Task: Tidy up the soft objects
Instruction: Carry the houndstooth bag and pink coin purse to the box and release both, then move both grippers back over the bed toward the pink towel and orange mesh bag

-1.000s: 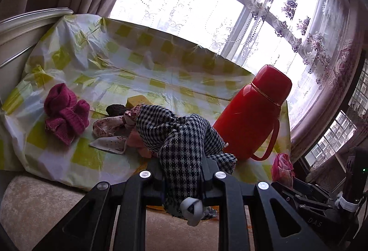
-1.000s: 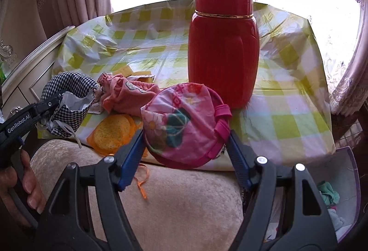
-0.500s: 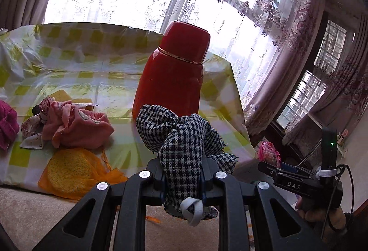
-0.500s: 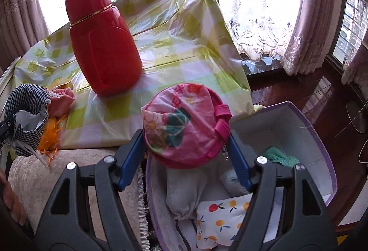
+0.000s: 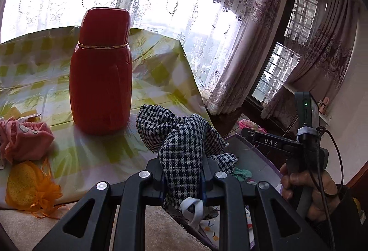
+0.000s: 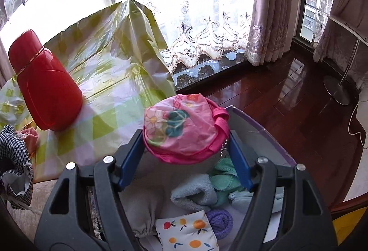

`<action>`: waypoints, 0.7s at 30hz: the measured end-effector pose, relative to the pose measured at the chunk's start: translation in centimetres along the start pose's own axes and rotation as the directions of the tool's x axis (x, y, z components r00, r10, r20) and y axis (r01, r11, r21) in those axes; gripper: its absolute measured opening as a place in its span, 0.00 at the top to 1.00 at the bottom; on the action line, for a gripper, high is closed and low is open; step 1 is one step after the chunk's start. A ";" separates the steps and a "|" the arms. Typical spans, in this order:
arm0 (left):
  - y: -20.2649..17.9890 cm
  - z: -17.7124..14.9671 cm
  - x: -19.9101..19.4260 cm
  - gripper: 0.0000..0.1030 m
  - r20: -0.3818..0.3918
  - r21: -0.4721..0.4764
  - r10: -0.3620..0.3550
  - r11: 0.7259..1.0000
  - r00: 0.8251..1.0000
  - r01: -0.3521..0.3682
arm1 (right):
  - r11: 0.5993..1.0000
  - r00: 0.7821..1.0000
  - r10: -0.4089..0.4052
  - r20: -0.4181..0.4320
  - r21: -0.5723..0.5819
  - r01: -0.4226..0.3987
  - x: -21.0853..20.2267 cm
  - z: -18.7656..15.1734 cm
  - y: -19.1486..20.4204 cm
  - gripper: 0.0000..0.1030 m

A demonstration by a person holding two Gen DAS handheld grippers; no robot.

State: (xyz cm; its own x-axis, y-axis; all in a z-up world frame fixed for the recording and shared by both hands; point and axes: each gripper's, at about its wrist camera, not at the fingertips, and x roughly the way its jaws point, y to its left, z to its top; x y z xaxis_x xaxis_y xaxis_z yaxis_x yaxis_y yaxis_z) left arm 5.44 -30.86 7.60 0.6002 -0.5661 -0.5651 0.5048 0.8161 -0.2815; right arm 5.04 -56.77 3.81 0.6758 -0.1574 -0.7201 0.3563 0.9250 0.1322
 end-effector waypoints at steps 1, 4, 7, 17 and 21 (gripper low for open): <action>-0.4 0.1 0.3 0.78 -0.003 0.007 -0.009 1.000 1.000 0.009 | 1.000 1.000 -0.001 0.006 0.001 0.001 0.2 0.3 -0.2 0.28; -1.6 0.3 1.0 0.78 -0.015 0.027 -0.038 0.999 0.999 0.038 | 1.000 1.000 -0.001 0.018 0.006 0.001 0.5 0.9 -0.5 0.28; -2.8 0.3 1.6 0.77 -0.029 0.047 -0.070 0.996 0.997 0.072 | 1.000 1.000 0.001 0.026 0.011 -0.001 0.7 1.4 -0.8 0.28; -2.5 -0.4 4.3 0.42 -0.134 0.005 -0.103 0.995 0.986 0.105 | 0.999 1.000 -0.017 0.016 0.032 0.017 1.0 1.1 -2.4 0.15; -1.4 -0.4 3.6 0.42 -0.120 -0.023 -0.081 0.997 0.989 0.079 | 0.998 1.000 -0.024 0.006 0.051 0.024 0.9 0.6 -3.0 0.15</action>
State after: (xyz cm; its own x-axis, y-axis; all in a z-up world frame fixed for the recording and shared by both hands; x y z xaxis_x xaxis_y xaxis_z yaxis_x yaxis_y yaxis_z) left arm 6.63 -33.97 5.69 0.4787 -0.6123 -0.6293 0.5363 0.7714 -0.3426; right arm 4.98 -59.87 3.18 0.6706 -0.1818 -0.7192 0.4050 0.9020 0.1496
